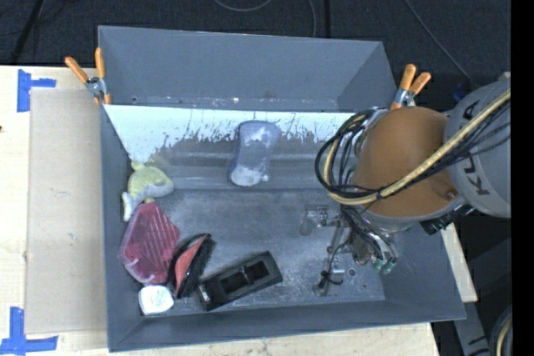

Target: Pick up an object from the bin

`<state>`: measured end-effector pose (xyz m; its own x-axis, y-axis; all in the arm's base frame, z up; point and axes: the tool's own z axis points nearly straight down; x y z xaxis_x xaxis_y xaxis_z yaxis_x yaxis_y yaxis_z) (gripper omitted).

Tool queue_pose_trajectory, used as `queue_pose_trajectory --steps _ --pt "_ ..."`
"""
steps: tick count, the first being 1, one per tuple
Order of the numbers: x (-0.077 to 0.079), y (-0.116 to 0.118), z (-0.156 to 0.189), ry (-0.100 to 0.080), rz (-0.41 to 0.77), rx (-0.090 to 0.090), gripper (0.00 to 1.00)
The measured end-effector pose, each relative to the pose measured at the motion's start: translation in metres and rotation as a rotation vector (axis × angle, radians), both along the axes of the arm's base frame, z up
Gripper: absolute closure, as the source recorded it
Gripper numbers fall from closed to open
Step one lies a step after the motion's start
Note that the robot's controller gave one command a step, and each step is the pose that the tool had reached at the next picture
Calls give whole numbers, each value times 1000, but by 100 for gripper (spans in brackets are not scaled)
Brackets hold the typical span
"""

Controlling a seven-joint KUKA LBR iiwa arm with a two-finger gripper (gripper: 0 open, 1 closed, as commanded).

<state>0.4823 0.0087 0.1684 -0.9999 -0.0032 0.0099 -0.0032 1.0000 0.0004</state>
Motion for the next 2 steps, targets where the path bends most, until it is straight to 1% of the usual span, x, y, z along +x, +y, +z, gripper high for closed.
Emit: queue_pose_trajectory --steps 1,2 --pt "2 0 4 -7 0 0 0" --pt "2 43 -29 -8 32 -1 0"
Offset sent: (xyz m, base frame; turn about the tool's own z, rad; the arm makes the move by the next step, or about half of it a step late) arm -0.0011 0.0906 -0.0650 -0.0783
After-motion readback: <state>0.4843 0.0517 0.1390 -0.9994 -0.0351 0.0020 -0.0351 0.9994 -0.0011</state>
